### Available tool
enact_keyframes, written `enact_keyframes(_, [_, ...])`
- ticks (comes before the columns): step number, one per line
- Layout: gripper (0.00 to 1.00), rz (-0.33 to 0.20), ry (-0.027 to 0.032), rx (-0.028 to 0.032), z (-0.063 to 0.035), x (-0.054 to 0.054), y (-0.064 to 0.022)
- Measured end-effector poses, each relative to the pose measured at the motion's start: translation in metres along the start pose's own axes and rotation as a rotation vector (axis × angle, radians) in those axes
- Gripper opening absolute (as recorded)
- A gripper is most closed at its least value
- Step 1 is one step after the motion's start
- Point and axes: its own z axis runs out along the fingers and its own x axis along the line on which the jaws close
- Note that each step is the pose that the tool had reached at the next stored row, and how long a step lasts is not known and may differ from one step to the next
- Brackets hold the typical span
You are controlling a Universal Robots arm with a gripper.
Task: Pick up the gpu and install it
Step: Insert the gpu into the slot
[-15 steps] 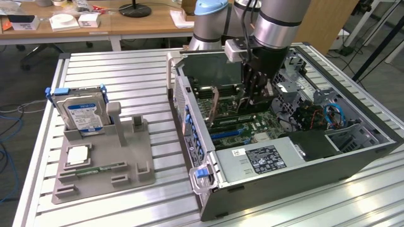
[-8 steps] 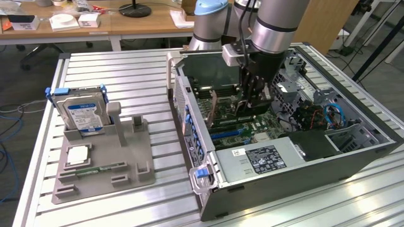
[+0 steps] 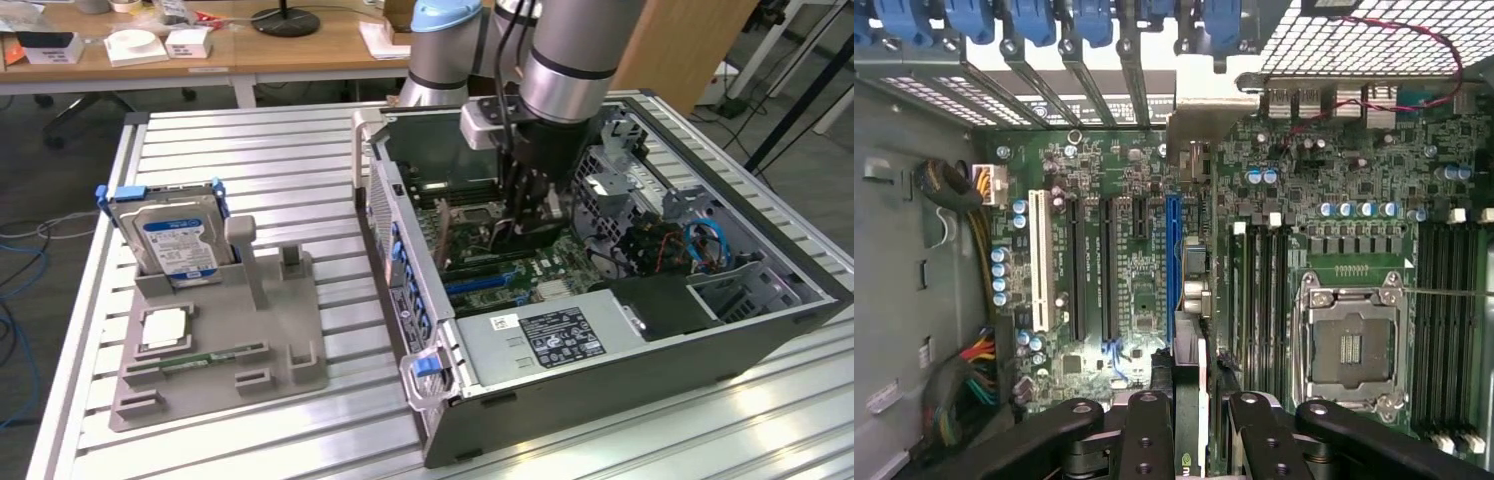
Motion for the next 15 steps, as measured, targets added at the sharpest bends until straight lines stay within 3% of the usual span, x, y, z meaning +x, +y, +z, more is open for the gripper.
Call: enact_keyframes(15, [0.26, 0.000, 0.0000, 0.0000, 0.0112, 0.001, 0.0069])
